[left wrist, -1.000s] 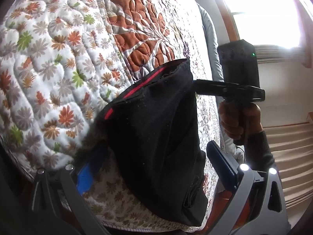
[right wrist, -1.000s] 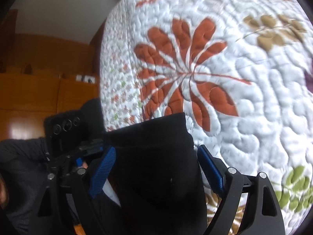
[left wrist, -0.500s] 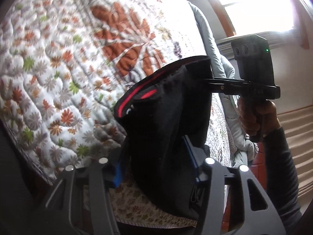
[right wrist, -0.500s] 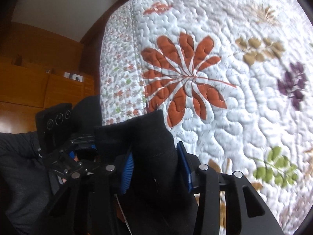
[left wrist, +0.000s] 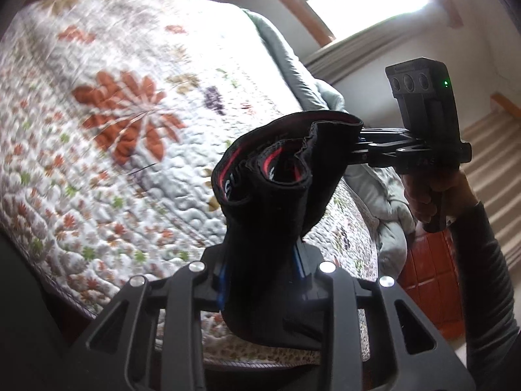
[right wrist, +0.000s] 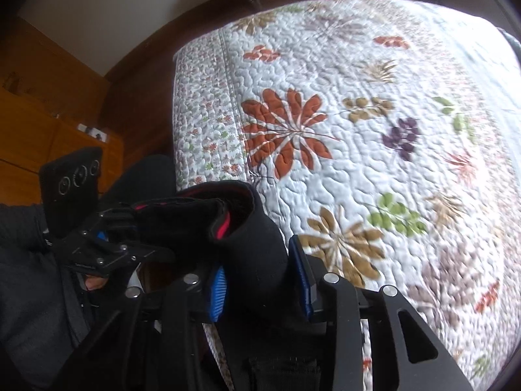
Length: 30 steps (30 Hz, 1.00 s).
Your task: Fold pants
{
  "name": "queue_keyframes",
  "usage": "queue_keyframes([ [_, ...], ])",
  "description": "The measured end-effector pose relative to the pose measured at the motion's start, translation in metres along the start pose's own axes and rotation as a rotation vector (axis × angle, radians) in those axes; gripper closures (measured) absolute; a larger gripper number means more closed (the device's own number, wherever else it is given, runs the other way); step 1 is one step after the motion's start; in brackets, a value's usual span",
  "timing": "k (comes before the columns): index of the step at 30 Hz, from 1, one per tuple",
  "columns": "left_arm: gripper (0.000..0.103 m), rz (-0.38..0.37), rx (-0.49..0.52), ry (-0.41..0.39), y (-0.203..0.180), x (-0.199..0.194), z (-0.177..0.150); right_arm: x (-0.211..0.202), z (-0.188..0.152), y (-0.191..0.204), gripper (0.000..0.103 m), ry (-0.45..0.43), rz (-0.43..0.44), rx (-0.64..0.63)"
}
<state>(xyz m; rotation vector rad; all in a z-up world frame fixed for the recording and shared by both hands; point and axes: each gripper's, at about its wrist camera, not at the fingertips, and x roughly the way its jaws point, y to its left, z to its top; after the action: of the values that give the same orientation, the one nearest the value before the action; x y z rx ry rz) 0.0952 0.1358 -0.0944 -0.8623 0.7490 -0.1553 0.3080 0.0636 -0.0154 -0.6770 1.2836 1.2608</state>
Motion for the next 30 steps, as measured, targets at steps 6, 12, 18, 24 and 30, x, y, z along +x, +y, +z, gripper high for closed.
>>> queue_keyframes([
  [6,0.075,-0.012,0.088,-0.006,-0.03,-0.007,-0.007,-0.029,-0.02,0.012,0.07,-0.027,-0.065,0.003],
  [12,0.075,-0.035,0.164,0.0,-0.06,-0.011,-0.014,-0.055,-0.043,0.023,0.071,-0.055,-0.117,0.021],
  [18,0.075,-0.055,0.234,0.005,-0.086,-0.01,-0.022,-0.076,-0.067,0.034,0.072,-0.087,-0.163,0.048],
  [24,0.076,-0.082,0.31,0.015,-0.114,-0.009,-0.033,-0.096,-0.097,0.039,0.073,-0.12,-0.203,0.085],
  [30,0.077,-0.11,0.381,0.036,-0.14,-0.003,-0.046,-0.113,-0.127,0.043,0.073,-0.143,-0.254,0.104],
])
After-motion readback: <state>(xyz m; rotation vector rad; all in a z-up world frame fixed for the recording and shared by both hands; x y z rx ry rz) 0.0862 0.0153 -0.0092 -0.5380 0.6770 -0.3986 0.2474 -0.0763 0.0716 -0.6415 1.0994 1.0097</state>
